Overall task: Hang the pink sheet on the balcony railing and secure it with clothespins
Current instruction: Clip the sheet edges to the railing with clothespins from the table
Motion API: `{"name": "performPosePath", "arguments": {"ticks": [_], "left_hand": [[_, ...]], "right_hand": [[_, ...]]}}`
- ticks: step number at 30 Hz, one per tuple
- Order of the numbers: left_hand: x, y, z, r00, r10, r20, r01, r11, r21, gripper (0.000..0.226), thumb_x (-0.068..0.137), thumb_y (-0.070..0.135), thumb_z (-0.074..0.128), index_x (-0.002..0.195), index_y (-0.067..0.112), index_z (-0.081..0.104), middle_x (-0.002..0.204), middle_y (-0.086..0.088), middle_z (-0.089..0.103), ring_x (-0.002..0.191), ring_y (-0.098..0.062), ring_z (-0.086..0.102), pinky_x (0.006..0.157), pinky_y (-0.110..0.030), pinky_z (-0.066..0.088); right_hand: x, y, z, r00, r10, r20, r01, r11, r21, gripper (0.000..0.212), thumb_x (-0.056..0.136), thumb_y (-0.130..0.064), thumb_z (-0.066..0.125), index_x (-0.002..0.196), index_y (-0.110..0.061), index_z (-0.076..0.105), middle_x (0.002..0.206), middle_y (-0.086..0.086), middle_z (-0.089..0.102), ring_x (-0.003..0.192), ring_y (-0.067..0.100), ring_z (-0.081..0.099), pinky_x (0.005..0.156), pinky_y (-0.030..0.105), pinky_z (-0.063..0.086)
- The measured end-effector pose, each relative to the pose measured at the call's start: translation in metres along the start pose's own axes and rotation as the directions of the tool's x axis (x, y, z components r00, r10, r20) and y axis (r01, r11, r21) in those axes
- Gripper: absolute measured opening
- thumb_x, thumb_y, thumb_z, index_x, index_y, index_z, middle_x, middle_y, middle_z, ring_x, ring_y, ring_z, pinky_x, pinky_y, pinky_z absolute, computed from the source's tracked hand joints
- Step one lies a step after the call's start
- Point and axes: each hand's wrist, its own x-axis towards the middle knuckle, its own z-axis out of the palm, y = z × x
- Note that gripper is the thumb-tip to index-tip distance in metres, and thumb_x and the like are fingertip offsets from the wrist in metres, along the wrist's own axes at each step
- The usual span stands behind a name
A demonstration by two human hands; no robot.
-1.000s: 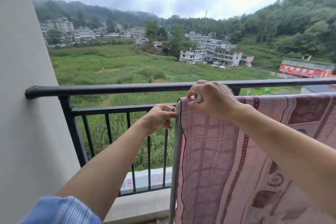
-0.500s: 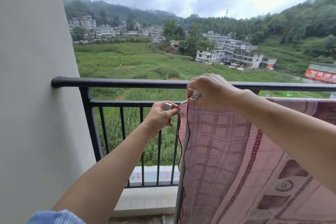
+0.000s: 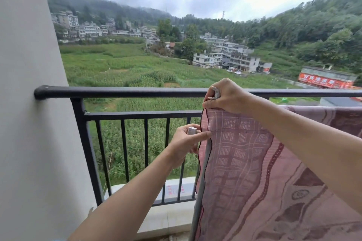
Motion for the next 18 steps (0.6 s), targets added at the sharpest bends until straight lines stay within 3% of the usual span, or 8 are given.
{"name": "performPosePath", "arguments": {"ticks": [3, 6, 9, 12, 14, 18], "left_hand": [[-0.003, -0.005, 0.020, 0.984, 0.125, -0.129, -0.121, 0.992, 0.035, 0.021, 0.066, 0.023, 0.087, 0.073, 0.018, 0.068, 0.056, 0.006, 0.060, 0.046, -0.008, 0.048, 0.045, -0.025, 0.041], [-0.004, -0.011, 0.033, 0.915, 0.260, -0.308, -0.234, 0.965, 0.120, 0.026, 0.072, 0.017, 0.083, 0.069, -0.001, 0.065, 0.058, -0.008, 0.058, 0.054, -0.017, 0.045, 0.053, -0.033, 0.037], [-0.005, -0.007, 0.031, 0.890, 0.324, -0.321, -0.282, 0.944, 0.171, 0.025, 0.078, 0.015, 0.078, 0.068, -0.004, 0.065, 0.055, -0.007, 0.056, 0.048, -0.015, 0.041, 0.047, -0.026, 0.034], [-0.007, -0.005, 0.019, 0.898, 0.318, -0.304, -0.268, 0.944, 0.195, 0.024, 0.079, 0.014, 0.076, 0.068, -0.003, 0.063, 0.055, -0.008, 0.052, 0.047, -0.015, 0.037, 0.043, -0.028, 0.030], [-0.010, -0.006, 0.010, 0.909, 0.279, -0.309, -0.237, 0.957, 0.165, 0.019, 0.080, 0.012, 0.075, 0.067, 0.004, 0.065, 0.059, -0.011, 0.054, 0.051, -0.018, 0.041, 0.044, -0.031, 0.036], [-0.010, -0.008, 0.000, 0.921, 0.225, -0.317, -0.201, 0.974, 0.105, 0.022, 0.079, 0.009, 0.076, 0.063, 0.013, 0.062, 0.053, 0.007, 0.060, 0.046, -0.005, 0.050, 0.043, -0.024, 0.046]], "right_hand": [[-0.001, -0.002, 0.001, 1.000, 0.016, -0.005, -0.016, 1.000, -0.002, 0.018, 0.074, -0.015, 0.083, 0.077, -0.003, 0.071, 0.072, 0.010, 0.071, 0.061, 0.013, 0.062, 0.061, 0.036, 0.055], [-0.004, -0.003, 0.003, 1.000, 0.010, -0.021, -0.009, 1.000, 0.015, 0.019, 0.073, -0.012, 0.084, 0.077, 0.000, 0.070, 0.076, 0.013, 0.071, 0.065, 0.015, 0.061, 0.065, 0.039, 0.056], [-0.006, -0.005, 0.002, 1.000, -0.012, -0.008, 0.012, 1.000, 0.017, 0.016, 0.073, -0.010, 0.084, 0.076, -0.001, 0.071, 0.072, 0.009, 0.071, 0.062, 0.012, 0.061, 0.064, 0.035, 0.054], [-0.006, -0.010, -0.003, 0.999, -0.013, 0.037, 0.012, 0.999, 0.033, 0.015, 0.072, -0.011, 0.084, 0.077, -0.002, 0.073, 0.074, 0.009, 0.072, 0.063, 0.012, 0.064, 0.064, 0.033, 0.056], [-0.006, -0.014, -0.008, 0.995, -0.017, 0.096, 0.013, 0.999, 0.036, 0.016, 0.072, -0.015, 0.084, 0.080, -0.005, 0.074, 0.075, 0.008, 0.073, 0.065, 0.013, 0.064, 0.065, 0.034, 0.054], [-0.006, -0.017, -0.016, 0.972, 0.036, 0.230, -0.015, 0.996, -0.093, 0.032, 0.066, -0.036, 0.087, 0.088, -0.018, 0.074, 0.080, -0.001, 0.068, 0.072, 0.013, 0.058, 0.065, 0.033, 0.047]]}}
